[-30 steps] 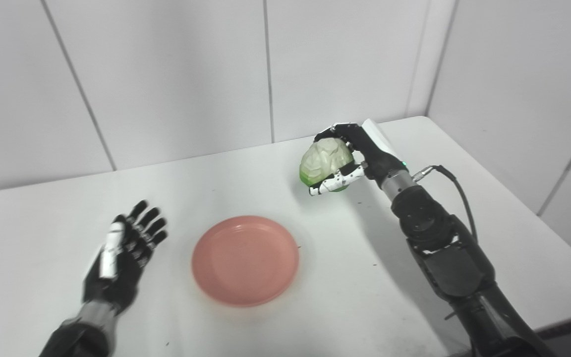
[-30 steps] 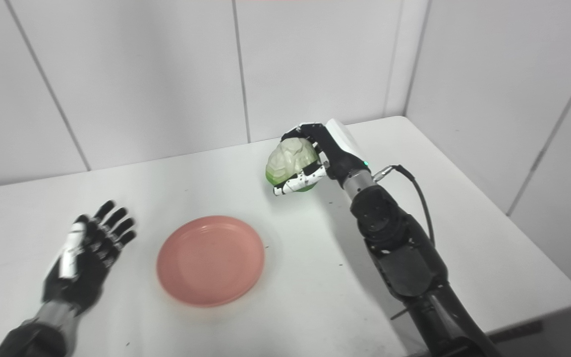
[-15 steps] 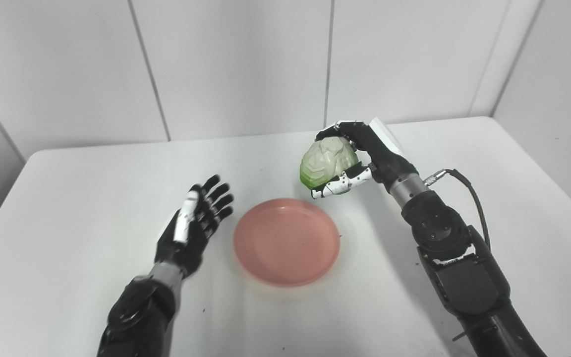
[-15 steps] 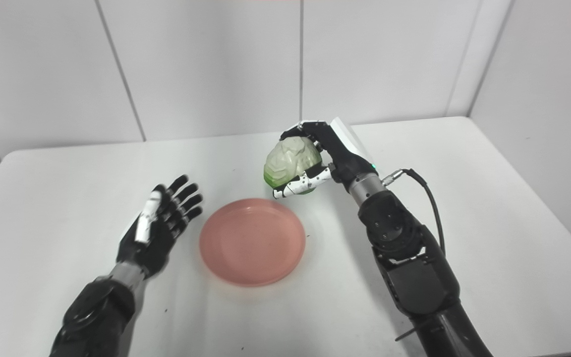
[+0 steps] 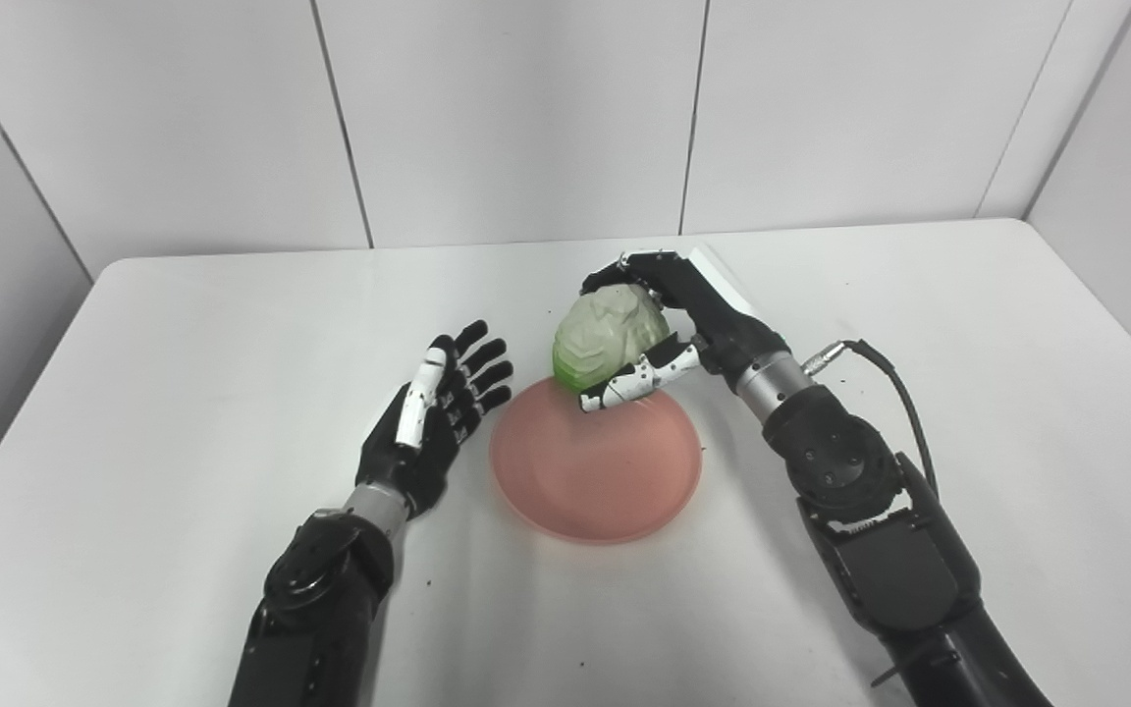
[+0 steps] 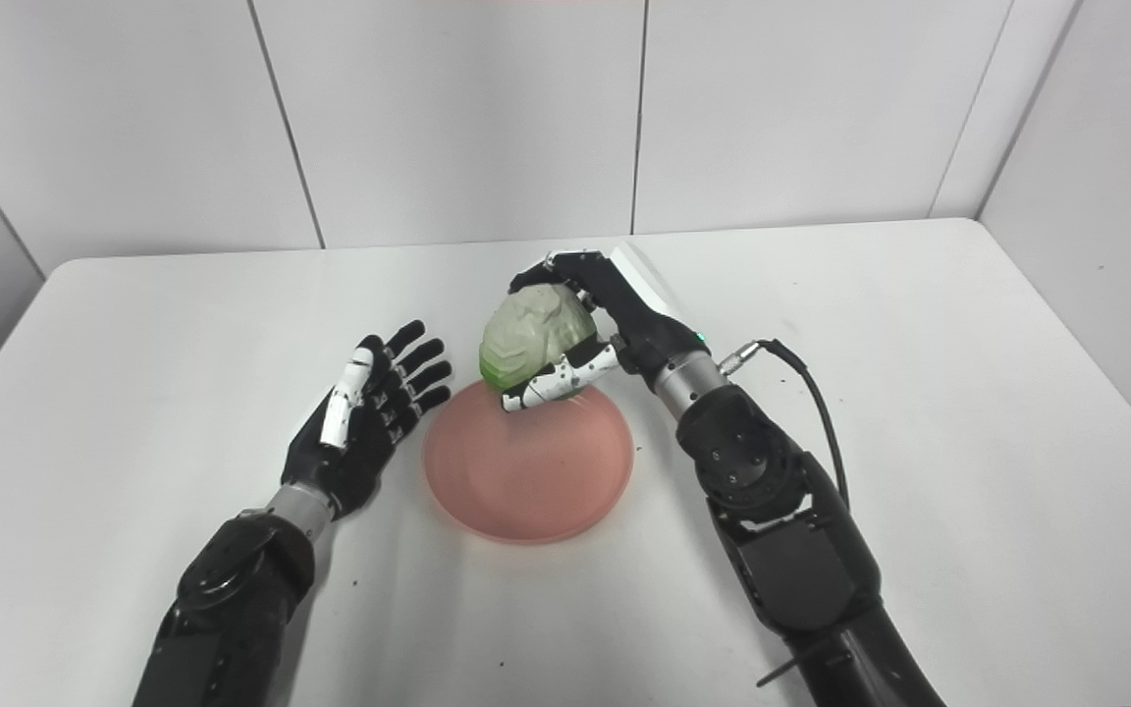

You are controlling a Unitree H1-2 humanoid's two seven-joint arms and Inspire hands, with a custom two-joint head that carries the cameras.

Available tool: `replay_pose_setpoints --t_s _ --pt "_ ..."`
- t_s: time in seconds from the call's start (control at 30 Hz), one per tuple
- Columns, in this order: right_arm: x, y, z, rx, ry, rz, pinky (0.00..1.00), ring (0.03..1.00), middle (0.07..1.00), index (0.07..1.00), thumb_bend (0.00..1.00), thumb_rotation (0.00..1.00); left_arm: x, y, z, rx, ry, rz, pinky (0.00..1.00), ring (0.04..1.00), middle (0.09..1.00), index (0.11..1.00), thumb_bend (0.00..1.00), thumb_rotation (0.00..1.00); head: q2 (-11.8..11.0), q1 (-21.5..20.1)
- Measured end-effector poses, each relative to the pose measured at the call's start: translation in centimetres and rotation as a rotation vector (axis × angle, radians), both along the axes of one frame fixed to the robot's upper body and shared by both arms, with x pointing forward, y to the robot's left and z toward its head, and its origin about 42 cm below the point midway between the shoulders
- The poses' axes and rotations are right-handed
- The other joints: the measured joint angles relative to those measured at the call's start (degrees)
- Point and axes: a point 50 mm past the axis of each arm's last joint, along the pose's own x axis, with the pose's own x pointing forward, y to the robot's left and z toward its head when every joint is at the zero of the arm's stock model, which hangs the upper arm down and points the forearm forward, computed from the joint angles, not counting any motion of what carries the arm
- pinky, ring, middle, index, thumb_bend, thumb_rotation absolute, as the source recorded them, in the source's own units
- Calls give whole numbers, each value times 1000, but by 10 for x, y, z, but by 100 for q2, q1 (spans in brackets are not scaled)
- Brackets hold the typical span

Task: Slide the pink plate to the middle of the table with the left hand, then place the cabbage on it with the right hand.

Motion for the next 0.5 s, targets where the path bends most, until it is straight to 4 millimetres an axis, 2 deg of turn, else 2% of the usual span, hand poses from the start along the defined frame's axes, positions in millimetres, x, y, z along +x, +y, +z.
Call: replay_pose_setpoints --t_s 0.17,0.5 --pt "-4 5 -9 -9 18 14 361 403 477 530 516 0 0 -1 0 1 2 -2 905 898 909 902 408 1000 61 -44" --pt "-14 2 -31 -43 61 2 371 399 477 534 516 0 -1 -2 2 6 10 -8 910 906 918 909 404 1000 184 -53"
